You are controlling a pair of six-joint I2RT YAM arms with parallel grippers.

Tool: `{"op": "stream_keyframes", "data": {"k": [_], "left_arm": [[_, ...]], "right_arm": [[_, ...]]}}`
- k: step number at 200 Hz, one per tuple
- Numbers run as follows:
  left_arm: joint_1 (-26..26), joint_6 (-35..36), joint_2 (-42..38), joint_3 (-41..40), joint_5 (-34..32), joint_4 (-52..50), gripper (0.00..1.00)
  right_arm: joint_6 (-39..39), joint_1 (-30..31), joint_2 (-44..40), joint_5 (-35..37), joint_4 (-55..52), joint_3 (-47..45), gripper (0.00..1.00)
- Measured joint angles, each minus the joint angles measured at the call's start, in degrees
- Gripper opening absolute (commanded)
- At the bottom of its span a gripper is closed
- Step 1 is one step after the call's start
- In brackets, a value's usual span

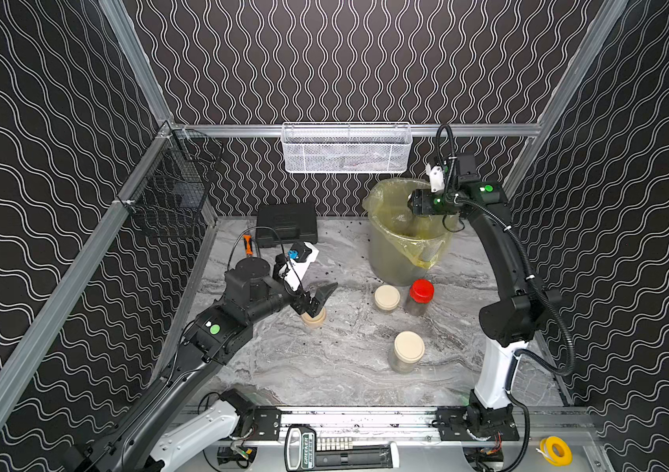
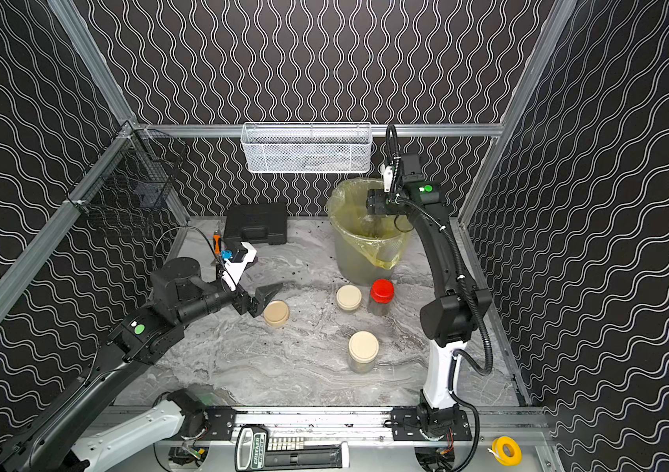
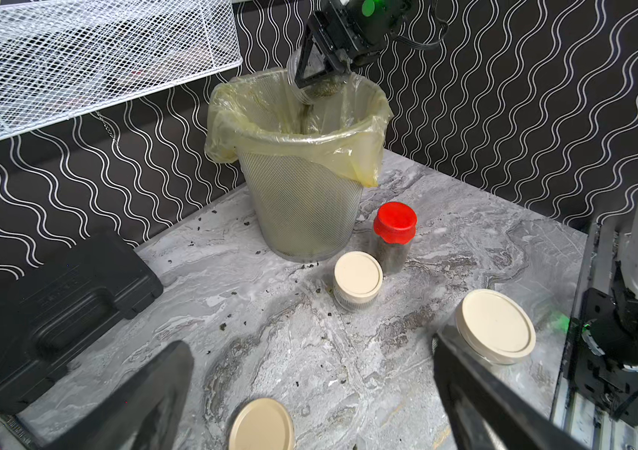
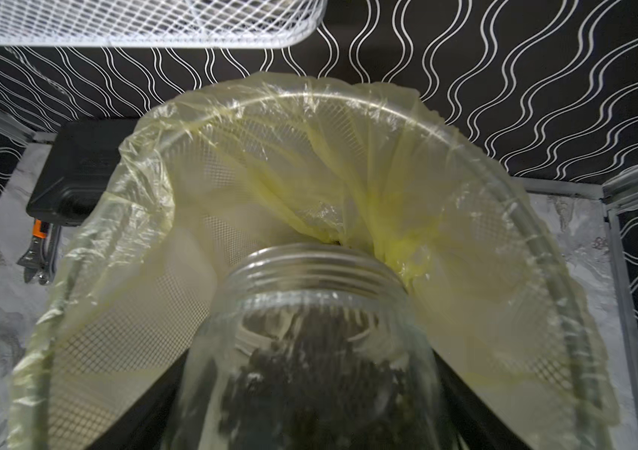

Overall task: Empty moldy tea leaves from jars
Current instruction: Pour the moldy tea leaves from the jar into the trash bin.

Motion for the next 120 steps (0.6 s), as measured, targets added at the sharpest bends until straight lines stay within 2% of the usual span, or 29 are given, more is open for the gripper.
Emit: {"op": "stream_keyframes", "data": {"k": [43,120], "left_arm": [[0.0,-0.02,-0.68,-0.87,0.0,0.9,0.99],[-0.09,0.0,-3.98,-3.65,0.81,4.26,0.99]], "right_arm": [[-0.48,0.46,-1.2,0.39,0.37,-0.33,0.12],[2.32,0.44,-17.44,-2.05,12.13,-14.82,0.11]]}}
